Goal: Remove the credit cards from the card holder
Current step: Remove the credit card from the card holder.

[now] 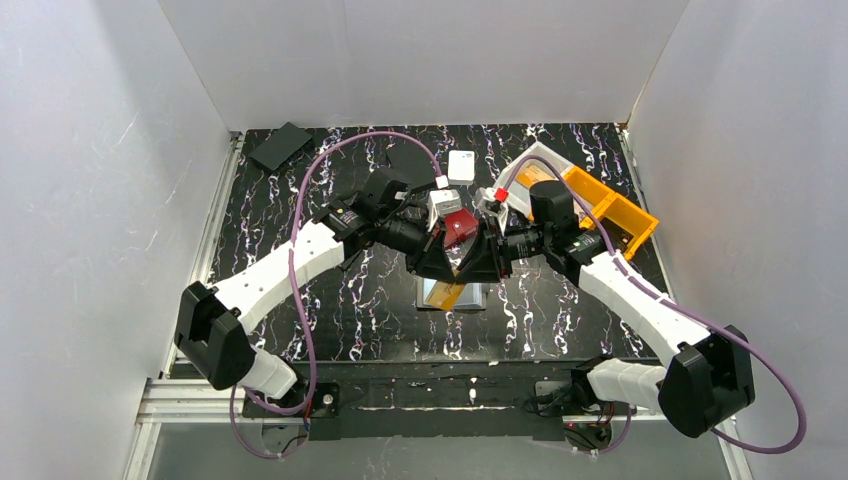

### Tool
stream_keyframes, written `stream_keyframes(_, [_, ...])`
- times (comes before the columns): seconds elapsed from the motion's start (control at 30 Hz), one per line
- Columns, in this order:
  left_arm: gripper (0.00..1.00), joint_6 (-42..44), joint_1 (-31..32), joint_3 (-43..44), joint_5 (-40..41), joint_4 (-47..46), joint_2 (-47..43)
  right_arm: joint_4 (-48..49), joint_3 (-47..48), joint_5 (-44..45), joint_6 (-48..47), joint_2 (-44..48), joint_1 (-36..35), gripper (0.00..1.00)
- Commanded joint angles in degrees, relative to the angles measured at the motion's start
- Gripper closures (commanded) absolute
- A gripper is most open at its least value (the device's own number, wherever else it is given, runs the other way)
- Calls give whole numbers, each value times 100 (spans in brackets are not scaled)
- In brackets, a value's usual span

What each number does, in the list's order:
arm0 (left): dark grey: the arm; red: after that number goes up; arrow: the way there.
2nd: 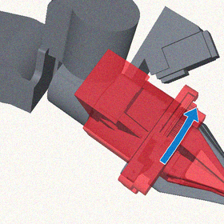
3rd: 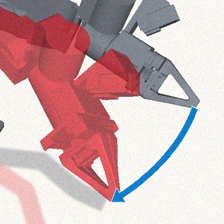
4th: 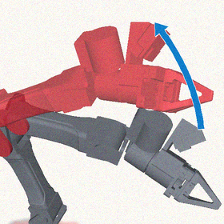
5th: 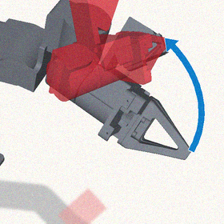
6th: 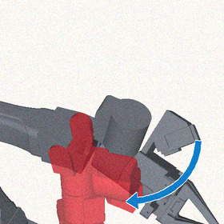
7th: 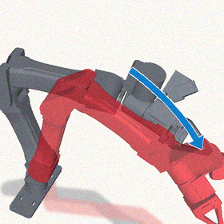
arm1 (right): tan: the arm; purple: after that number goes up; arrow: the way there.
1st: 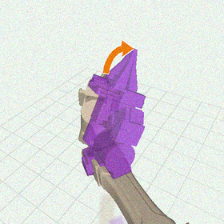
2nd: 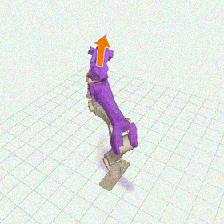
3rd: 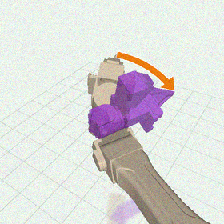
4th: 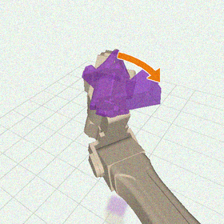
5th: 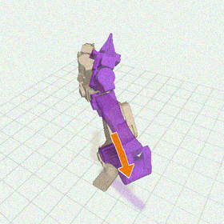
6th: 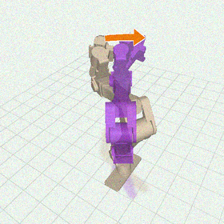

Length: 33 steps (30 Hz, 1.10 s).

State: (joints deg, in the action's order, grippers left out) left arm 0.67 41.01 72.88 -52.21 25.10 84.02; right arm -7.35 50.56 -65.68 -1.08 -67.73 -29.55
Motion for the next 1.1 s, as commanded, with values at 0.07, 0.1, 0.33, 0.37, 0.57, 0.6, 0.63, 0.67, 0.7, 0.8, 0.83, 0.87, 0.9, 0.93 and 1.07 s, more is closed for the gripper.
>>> stream_keyframes(0.07, [97,-466,-18,-283,276,-616,-450,554,-52,-427,355,79,-14,97])
stream_keyframes(0.1, [94,-535,-25,-359,316,-722,-522,573,-69,-469,358,96,1,98])
stream_keyframes(0.33, [66,-1690,-371,-1261,521,-2157,-1251,1403,-326,-682,1083,235,155,99])
stream_keyframes(0.37, [60,-1950,-434,-1515,585,-2494,-1392,1576,-364,-687,1261,247,184,99])
stream_keyframes(0.57, [12,-3072,-619,-2863,1722,-3763,-2586,2199,-492,-535,2072,345,461,99])
stream_keyframes(0.6, [5,-3258,-623,-3171,2014,-4024,-2793,2376,-532,-469,2297,347,514,99])
stream_keyframes(0.63, [2,-3435,-628,-3466,2185,-4362,-3000,2558,-577,-390,2537,348,565,99])
stream_keyframes(0.67, [2,-3611,-629,-3790,2322,-4715,-3182,2779,-629,-308,2786,341,615,99])
stream_keyframes(0.7, [2,-3758,-626,-4031,2399,-4970,-3284,2963,-674,-229,2997,334,649,99])
stream_keyframes(0.8, [2,-4265,-624,-4505,2409,-5629,-3277,3440,-817,44,3580,283,732,99])
stream_keyframes(0.83, [2,-4428,-612,-4634,2374,-5900,-3211,3553,-856,139,3729,250,762,99])
stream_keyframes(0.87, [2,-4585,-591,-4764,2365,-6194,-3119,3606,-884,245,3855,223,794,99])
stream_keyframes(0.9, [2,-4714,-562,-4857,2388,-6473,-3041,3678,-909,326,3995,183,817,99])
stream_keyframes(0.93, [2,-4791,-522,-4909,2453,-6667,-2981,3807,-941,395,4152,143,845,99])
stream_keyframes(1.07, [5,-4897,-402,-4866,2716,-6869,-2717,4345,-1023,504,4771,-18,898,99])
